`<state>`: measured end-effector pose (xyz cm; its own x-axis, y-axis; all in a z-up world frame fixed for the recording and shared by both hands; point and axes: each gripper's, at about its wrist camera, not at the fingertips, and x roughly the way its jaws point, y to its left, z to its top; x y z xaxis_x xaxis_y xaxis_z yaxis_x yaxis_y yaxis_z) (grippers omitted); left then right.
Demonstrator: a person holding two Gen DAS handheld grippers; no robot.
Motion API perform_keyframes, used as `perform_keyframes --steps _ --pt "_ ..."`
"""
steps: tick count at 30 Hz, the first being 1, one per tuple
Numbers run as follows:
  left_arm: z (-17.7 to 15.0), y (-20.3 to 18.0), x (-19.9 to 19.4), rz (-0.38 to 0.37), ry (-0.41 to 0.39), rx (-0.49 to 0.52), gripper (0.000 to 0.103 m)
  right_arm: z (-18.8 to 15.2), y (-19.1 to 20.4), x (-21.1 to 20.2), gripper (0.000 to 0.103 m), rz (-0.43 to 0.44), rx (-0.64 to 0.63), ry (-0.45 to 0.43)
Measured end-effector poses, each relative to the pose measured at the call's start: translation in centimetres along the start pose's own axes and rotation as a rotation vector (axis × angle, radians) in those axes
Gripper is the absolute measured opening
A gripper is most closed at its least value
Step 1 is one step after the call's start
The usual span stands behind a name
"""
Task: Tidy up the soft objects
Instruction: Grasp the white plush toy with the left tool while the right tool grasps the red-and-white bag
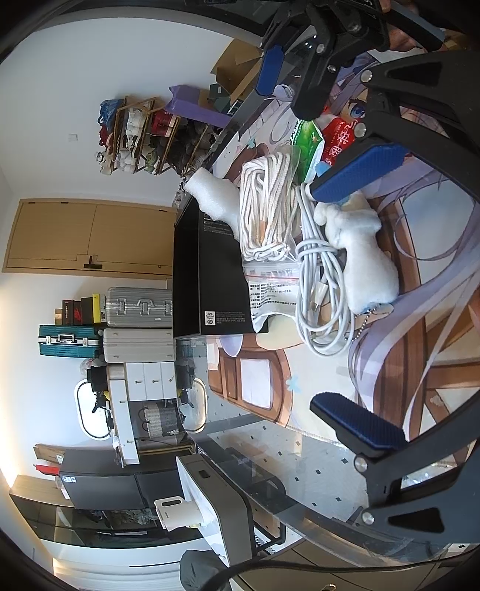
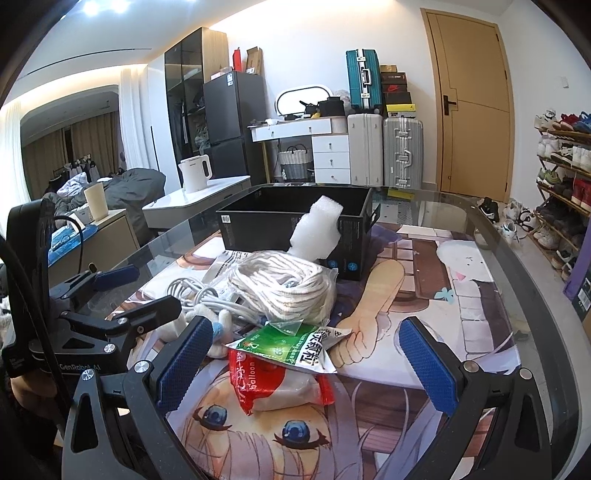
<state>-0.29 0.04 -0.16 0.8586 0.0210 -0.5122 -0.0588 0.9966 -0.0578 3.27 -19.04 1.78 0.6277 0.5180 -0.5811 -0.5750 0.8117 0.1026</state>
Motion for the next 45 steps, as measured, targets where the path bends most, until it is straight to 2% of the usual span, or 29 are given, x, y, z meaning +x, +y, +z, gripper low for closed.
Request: perform_keyframes --steps 6,20,26,29,34,39,40,45 --pt "0.0 -0.1 0.0 -0.001 0.002 -0.001 0.103 -0.4 0.1 0.7 0.102 0.005 -0.01 0.045" --pt "-0.6 -0.6 0.9 -0.037 0.069 0.04 0.103 -1.6 0.9 3.2 0.102 0.019 -0.041 0.181" --pt "-1.0 -0.6 1.5 -0.039 0.104 0.041 0.103 -1.9 1.2 4.0 0.089 0.025 -0.057 0.211" --pt "-1.2 -0.5 1.7 -0.061 0.12 0.029 0.103 -2.1 1.3 4.1 0.083 0.031 -0.067 0.217" --pt "-1.3 -0.6 1.9 -0.103 0.131 0.023 0.102 -2.0 1.4 4.0 0.067 0.042 -0.084 0.216" --pt "-1.6 -0.5 2.2 -0.156 0.157 0.015 0.085 -2.0 1.2 3.8 0.066 0.047 -0.089 0.217" --pt "-1.7 -0.6 2.2 -0.161 0.161 0.02 0.085 -2.0 1.2 3.8 0.066 0.047 -0.088 0.217" --pt "-1.8 -0.8 1.7 -0.193 0.152 0.034 0.07 -2.1 1.2 3.7 0.065 0.052 -0.091 0.215"
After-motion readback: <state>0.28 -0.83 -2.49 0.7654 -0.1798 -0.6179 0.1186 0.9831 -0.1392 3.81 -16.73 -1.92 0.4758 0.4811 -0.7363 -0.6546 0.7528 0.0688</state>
